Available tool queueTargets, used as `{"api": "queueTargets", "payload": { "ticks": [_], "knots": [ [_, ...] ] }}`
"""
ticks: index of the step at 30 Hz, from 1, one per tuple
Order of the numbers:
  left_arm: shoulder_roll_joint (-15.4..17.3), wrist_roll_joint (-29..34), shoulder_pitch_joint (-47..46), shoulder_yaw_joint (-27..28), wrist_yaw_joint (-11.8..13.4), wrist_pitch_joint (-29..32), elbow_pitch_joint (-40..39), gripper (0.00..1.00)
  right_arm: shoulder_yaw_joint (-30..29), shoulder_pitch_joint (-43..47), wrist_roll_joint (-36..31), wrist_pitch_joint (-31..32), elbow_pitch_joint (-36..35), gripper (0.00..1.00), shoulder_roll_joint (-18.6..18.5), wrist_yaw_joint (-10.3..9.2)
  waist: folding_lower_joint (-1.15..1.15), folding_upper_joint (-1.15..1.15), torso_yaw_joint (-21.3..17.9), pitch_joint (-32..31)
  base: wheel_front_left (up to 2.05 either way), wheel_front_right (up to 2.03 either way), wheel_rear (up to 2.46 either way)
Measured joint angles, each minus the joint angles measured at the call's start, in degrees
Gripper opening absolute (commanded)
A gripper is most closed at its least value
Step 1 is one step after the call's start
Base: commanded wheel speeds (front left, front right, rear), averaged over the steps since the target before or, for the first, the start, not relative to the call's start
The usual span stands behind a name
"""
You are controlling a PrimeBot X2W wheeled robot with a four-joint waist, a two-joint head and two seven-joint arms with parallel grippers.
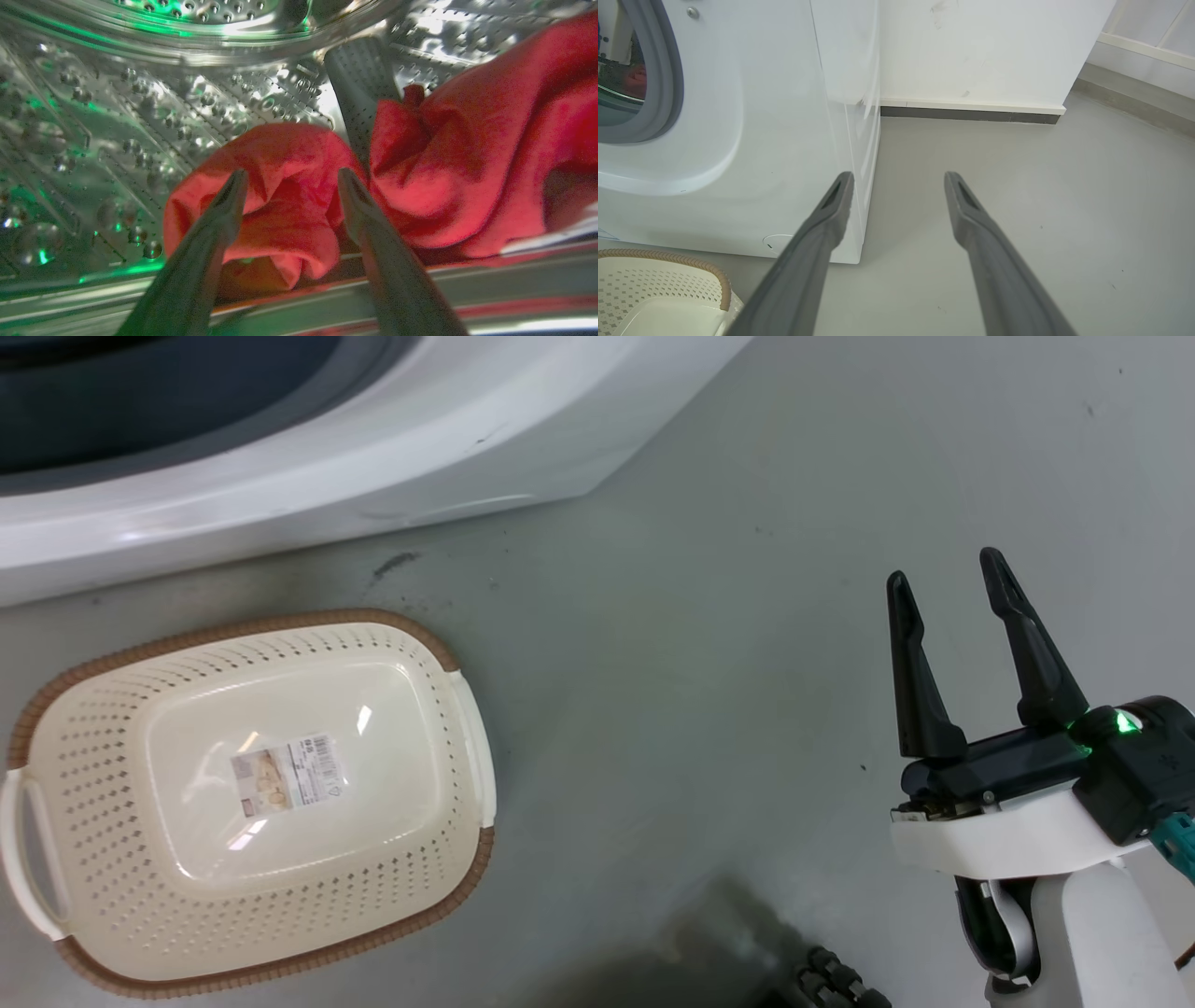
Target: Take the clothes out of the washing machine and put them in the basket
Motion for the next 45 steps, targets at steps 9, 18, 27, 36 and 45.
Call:
{"api": "queueTargets", "payload": {
  "ticks": [9, 18, 27, 36, 45],
  "knots": [
    [2.68, 0.37, -5.45, -1.71, -1.16, 11.44, 1.25, 1.00, 0.27, -0.56, 1.60, 0.00, -1.07, 1.00, 0.00, 0.00, 0.00, 0.00, -1.99, 4.25, 0.00, 0.00, 0.00],
    [4.04, 1.47, -6.47, -4.35, -1.48, 14.65, 1.38, 1.00, 0.03, -1.23, 2.66, 0.00, -1.42, 1.00, 0.00, 0.00, -0.01, 0.00, -2.79, 6.33, 0.00, 0.00, 0.00],
    [4.26, 0.79, -6.67, -5.50, -2.13, 15.64, 1.20, 0.00, -0.16, -1.44, 2.91, 0.00, -1.41, 1.00, 0.00, 0.00, 0.00, 0.00, -2.80, 6.67, 0.00, 0.00, 0.00],
    [4.69, 0.76, -6.64, -7.38, -2.43, 10.20, -0.74, 0.00, -0.29, -1.52, 2.71, 0.00, -1.10, 1.00, 0.00, 0.00, -0.01, 0.00, -2.29, 5.54, 0.00, 0.00, 0.00],
    [2.16, -1.76, -2.43, -7.66, -2.50, 0.16, -1.07, 0.00, -0.35, -1.54, 1.15, 0.00, -0.40, 1.00, 0.00, 0.00, -0.01, 0.00, -0.58, 1.72, 0.00, 0.00, 0.00]
  ]
}}
